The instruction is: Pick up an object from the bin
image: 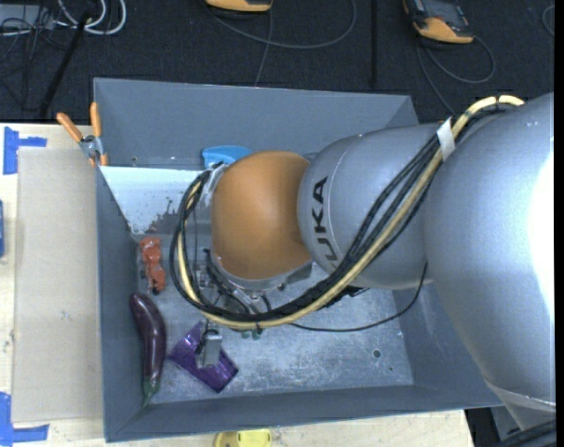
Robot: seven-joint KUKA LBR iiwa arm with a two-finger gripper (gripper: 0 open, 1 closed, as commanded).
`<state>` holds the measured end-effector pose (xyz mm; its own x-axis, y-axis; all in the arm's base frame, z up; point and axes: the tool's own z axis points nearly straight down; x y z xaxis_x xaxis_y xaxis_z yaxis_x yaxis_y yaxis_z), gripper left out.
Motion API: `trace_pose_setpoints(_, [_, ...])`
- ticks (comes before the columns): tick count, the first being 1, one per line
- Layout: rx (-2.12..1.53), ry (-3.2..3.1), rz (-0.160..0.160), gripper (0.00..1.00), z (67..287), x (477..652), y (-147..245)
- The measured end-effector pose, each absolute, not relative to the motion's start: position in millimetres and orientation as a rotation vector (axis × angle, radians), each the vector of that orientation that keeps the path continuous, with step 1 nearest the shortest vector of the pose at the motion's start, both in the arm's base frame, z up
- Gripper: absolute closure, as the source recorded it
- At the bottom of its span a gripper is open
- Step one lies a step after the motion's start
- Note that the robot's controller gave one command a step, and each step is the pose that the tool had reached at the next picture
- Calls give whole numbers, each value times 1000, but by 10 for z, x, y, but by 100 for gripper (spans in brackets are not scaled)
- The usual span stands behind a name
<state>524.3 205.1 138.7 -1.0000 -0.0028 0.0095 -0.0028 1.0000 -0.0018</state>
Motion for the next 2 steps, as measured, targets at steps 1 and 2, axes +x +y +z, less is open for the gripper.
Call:
trace_pose_setpoints(1, [-2, -3140, 0, 0, 1430, 5266, 2041])
trace_pose_setpoints(2, [-247, -3134, -3, 0, 938, 5023, 2018])
